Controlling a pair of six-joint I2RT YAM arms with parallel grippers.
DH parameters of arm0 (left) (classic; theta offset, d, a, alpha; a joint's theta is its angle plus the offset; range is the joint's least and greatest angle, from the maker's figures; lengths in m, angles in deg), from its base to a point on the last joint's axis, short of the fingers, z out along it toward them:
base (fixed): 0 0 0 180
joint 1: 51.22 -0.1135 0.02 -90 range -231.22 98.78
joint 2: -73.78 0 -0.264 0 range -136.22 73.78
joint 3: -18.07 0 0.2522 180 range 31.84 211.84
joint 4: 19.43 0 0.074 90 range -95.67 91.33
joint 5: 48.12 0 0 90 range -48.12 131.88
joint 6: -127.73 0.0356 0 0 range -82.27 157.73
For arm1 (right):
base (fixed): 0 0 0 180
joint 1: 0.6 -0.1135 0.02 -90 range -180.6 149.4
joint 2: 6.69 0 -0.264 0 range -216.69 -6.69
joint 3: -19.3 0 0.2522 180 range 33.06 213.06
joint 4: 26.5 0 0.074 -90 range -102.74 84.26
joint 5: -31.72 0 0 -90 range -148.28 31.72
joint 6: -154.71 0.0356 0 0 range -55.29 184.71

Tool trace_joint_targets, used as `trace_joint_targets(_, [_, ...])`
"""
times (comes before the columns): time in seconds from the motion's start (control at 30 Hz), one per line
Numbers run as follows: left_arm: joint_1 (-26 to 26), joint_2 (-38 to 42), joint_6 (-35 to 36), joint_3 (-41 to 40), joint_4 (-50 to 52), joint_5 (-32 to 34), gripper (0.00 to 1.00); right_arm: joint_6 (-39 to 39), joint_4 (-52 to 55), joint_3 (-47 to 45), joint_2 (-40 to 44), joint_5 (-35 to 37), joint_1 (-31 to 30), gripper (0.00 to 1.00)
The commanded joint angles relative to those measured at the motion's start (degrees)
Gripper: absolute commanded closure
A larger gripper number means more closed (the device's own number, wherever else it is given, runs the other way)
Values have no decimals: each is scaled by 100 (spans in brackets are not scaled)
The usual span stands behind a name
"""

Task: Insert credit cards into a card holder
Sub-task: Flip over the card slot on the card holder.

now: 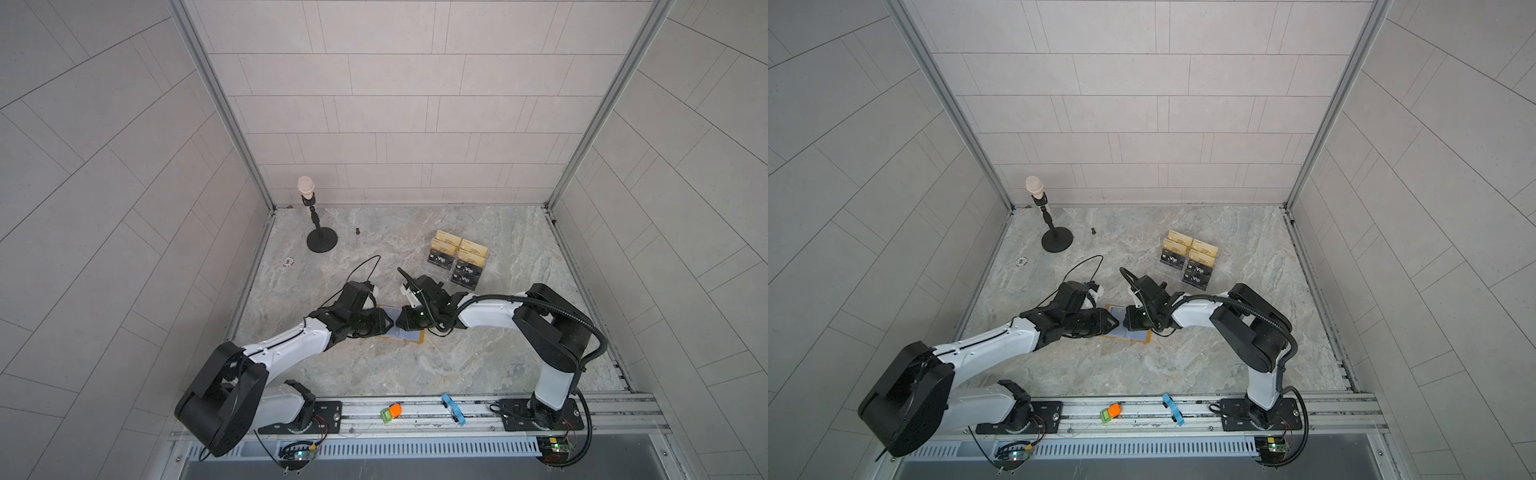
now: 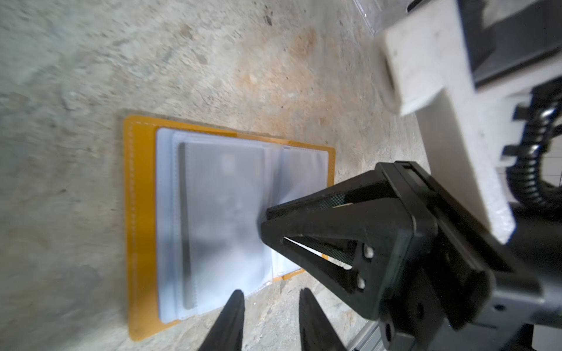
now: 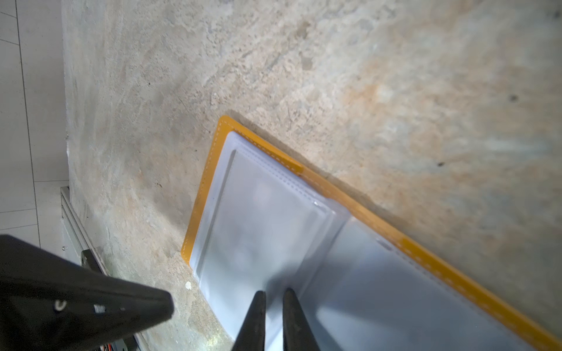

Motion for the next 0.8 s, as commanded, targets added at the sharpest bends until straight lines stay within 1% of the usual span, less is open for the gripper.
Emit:
trace_joint_targets(0.0, [25,-254,164,58,41,176,67,241,-142,81,77,51,-61,82])
trace_joint_targets(0.07, [10,-420,183,111,54,315,68,176,19,77,177,167,-61,79])
trace_joint_targets(0.13, [-21,-650,239,169,-28,281,69,57,208,47,318,266,-45,79])
trace_joint_targets(0.2, [-42,-863,226,233,-63,247,72,-92,450,34,494,331,-15,78])
trace_joint_targets(0.27, [-43,-881,207,251,-71,280,73,-283,742,72,664,335,63,78])
trace_joint_targets(0.37, [-39,-749,223,301,146,465,73,-781,1447,301,884,323,277,76])
trace_joint_targets(0.43, [-41,-705,202,310,201,449,73,-1314,2173,609,1012,282,484,75])
trace_joint_targets(0.47, [-35,-686,141,299,165,423,73,-1654,2639,825,1080,320,592,73])
trace_joint_targets(0.53, [-4,-620,6,239,118,430,72,-2332,3407,1248,1188,284,838,63])
trace_joint_targets(0.57, [17,-570,-58,227,94,471,72,-2671,3755,1463,1229,283,988,55])
trace_joint_targets(0.6, [23,-515,-112,213,90,499,71,-2992,4062,1647,1266,287,1162,52])
trace_joint_targets(0.67, [9,-353,-156,261,124,589,71,-3562,4504,1929,1318,299,1468,51])
trace_joint_targets(0.7, [9,-271,-141,313,162,638,71,-3979,4641,2005,1361,300,1609,50])
trace_joint_targets(0.77, [9,-196,-55,446,231,671,70,-4581,4915,2174,1354,521,1816,49])
